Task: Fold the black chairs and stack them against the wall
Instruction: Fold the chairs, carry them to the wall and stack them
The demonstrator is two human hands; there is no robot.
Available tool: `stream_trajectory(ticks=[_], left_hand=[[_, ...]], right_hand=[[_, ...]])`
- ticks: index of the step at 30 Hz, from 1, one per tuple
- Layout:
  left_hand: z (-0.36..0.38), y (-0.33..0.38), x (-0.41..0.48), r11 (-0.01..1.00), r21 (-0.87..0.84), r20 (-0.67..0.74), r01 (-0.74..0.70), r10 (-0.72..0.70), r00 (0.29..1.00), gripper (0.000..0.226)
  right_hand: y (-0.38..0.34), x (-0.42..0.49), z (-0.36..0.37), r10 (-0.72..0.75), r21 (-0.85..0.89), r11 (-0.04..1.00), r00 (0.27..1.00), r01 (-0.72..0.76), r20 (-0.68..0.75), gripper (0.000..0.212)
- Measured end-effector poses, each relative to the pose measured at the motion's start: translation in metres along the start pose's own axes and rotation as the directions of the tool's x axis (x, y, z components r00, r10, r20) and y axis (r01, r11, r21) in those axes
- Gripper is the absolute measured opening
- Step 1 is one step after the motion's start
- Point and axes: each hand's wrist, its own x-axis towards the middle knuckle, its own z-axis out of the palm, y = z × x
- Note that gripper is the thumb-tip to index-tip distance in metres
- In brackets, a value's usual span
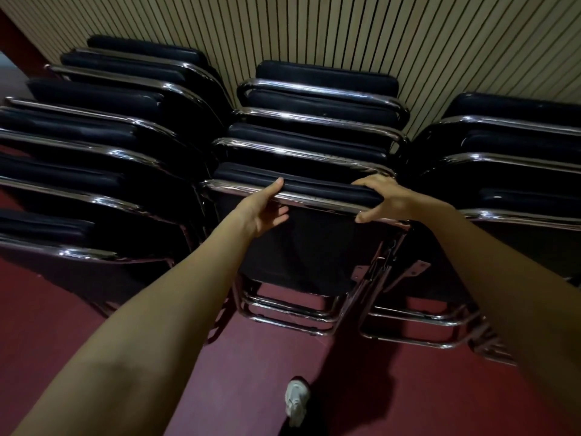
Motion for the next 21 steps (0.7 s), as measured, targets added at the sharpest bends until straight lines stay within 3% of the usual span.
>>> stream_trajectory(ticks=[3,6,8,11,14,18,21], left_hand=[[-0.012,0.001,-0.019,0.997,-0.077,0.028,0.016,-0.014,1.0,0.017],[-0.033,0.0,-0.046,0.997,-0.069,0.031,-0.031,0.033,0.999,0.027],[-0.051,-0.006,-0.068,0.997,-0.023,0.001,-0.07,0.07,0.998,0.033],[-0.084,-0.027,-0.114,0.992,0.05,-0.039,-0.114,0.116,0.992,0.013],[-0.135,-0.068,-0.175,0.974,0.108,-0.129,-0.2,0.213,0.968,0.012],[-0.236,-0.142,-0.28,0.922,0.211,-0.348,-0.323,0.38,0.857,0.038],[-0.311,-0.202,-0.37,0.9,0.196,-0.502,-0.39,0.434,0.749,0.039]], right_hand=[[-0.012,-0.011,0.006,0.108,-0.032,0.994,0.994,-0.109,-0.01,0.088],[-0.042,-0.023,0.023,0.214,-0.226,0.943,0.966,-0.243,-0.144,0.088],[-0.079,-0.037,0.041,0.224,-0.255,0.927,0.952,-0.274,-0.209,0.083],[-0.144,-0.062,0.083,0.062,-0.183,0.977,0.968,-0.109,-0.244,0.073],[-0.215,-0.094,0.144,-0.115,-0.095,0.991,0.976,0.099,-0.183,0.06],[-0.314,-0.154,0.235,-0.341,-0.075,0.939,0.938,0.336,-0.066,0.059],[-0.388,-0.216,0.311,-0.482,-0.094,0.869,0.874,0.486,0.068,0.058]])
